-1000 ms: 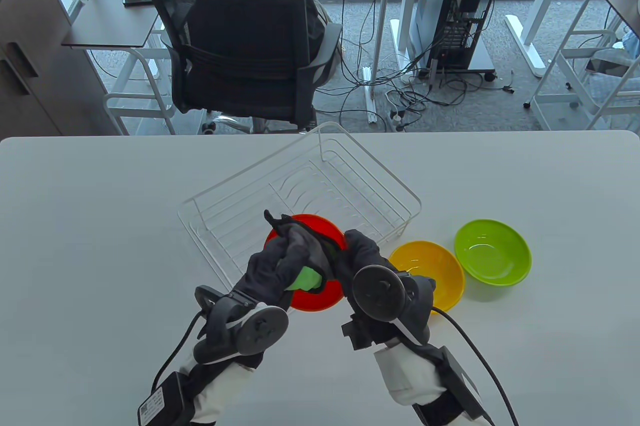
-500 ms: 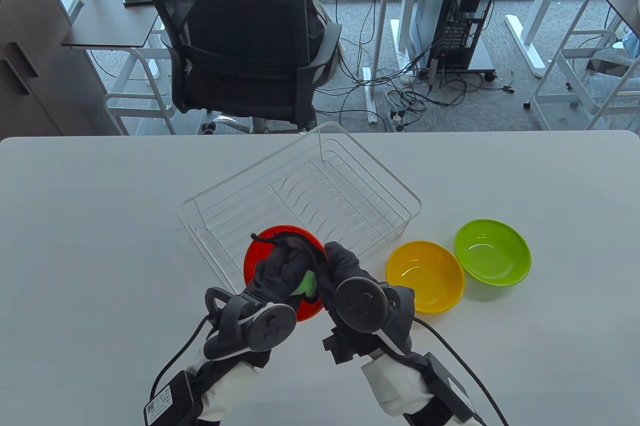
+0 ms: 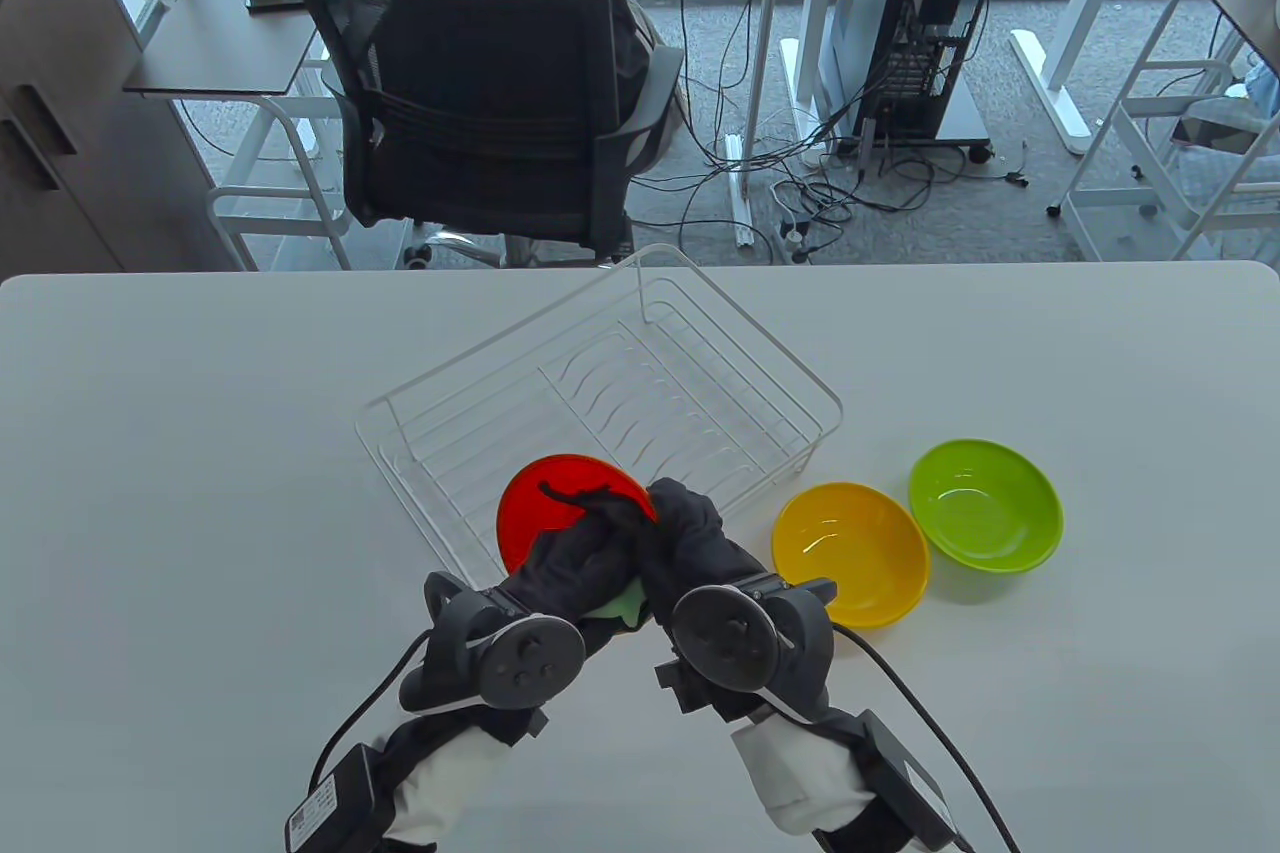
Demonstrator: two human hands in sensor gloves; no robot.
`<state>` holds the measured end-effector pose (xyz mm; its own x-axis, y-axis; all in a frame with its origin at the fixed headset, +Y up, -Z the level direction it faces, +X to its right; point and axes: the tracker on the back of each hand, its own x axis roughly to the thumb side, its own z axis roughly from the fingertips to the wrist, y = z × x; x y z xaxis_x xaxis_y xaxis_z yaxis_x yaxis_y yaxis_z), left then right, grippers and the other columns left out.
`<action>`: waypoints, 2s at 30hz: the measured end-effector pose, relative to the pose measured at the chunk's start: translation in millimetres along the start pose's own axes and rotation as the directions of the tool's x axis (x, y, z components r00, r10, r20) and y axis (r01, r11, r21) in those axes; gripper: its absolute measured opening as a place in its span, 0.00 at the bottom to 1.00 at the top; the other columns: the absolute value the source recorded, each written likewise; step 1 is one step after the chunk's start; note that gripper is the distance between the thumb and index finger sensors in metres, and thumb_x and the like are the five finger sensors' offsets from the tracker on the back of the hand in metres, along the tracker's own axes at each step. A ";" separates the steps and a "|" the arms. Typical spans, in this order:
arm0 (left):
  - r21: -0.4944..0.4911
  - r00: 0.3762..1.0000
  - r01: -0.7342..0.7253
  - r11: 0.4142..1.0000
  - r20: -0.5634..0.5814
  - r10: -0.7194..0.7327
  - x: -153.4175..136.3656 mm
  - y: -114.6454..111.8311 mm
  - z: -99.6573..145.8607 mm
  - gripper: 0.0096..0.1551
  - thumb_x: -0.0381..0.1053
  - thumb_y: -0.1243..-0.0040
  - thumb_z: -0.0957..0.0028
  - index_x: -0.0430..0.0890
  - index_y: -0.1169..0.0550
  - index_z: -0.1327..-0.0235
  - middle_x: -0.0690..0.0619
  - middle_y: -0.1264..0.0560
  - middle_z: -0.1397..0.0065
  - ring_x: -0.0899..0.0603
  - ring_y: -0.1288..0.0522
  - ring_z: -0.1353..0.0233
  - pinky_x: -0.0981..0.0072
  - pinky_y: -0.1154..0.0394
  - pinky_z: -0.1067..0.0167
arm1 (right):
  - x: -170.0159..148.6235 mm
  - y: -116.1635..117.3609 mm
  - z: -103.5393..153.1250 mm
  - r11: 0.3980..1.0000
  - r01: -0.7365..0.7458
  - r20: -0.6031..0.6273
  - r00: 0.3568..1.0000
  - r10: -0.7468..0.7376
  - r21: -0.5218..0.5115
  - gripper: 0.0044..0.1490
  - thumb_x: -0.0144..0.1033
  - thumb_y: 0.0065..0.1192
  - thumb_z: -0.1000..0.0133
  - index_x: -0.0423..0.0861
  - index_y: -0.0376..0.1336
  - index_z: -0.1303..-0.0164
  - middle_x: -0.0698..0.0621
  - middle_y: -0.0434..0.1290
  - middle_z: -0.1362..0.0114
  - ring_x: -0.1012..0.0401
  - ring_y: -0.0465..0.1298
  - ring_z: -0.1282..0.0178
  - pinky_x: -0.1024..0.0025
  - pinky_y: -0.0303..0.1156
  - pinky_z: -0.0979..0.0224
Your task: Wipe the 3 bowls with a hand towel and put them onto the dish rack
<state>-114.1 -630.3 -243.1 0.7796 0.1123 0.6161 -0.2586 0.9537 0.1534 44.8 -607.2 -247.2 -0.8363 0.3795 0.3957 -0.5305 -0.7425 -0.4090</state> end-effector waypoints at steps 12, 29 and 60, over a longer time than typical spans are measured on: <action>-0.087 0.934 0.340 0.936 -0.080 -0.347 -5.3 1.6 2.6 0.30 0.48 0.31 0.49 0.51 0.25 0.30 0.34 0.27 0.26 0.31 0.20 0.36 0.62 0.14 0.49 | 5.2 9.8 5.6 0.997 0.027 -0.015 1.000 -0.026 0.076 0.31 0.36 0.69 0.49 0.32 0.67 0.41 0.33 0.75 0.46 0.64 0.88 0.78 0.74 0.85 0.71; 0.018 0.992 -0.058 0.998 -0.112 0.060 -10.5 12.8 3.8 0.32 0.48 0.32 0.47 0.44 0.26 0.28 0.28 0.27 0.28 0.28 0.20 0.37 0.61 0.14 0.50 | 0.2 18.7 9.7 0.979 0.163 -0.059 0.986 -0.157 0.120 0.32 0.36 0.67 0.48 0.33 0.65 0.38 0.34 0.73 0.43 0.63 0.88 0.72 0.72 0.85 0.65; 0.105 0.911 0.407 0.907 -0.112 -0.396 -11.2 11.4 12.7 0.30 0.48 0.32 0.48 0.52 0.25 0.31 0.36 0.26 0.26 0.32 0.20 0.36 0.60 0.16 0.47 | 1.2 12.2 9.9 0.995 0.083 0.006 0.996 -0.084 0.048 0.33 0.38 0.68 0.49 0.33 0.66 0.39 0.34 0.75 0.44 0.64 0.88 0.72 0.73 0.86 0.65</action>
<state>-133.0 -624.2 -238.4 0.8767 -0.2444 0.4143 0.0231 0.8817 0.4713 38.7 -621.3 -243.6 -0.7880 0.4368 0.4338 -0.5910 -0.7342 -0.3343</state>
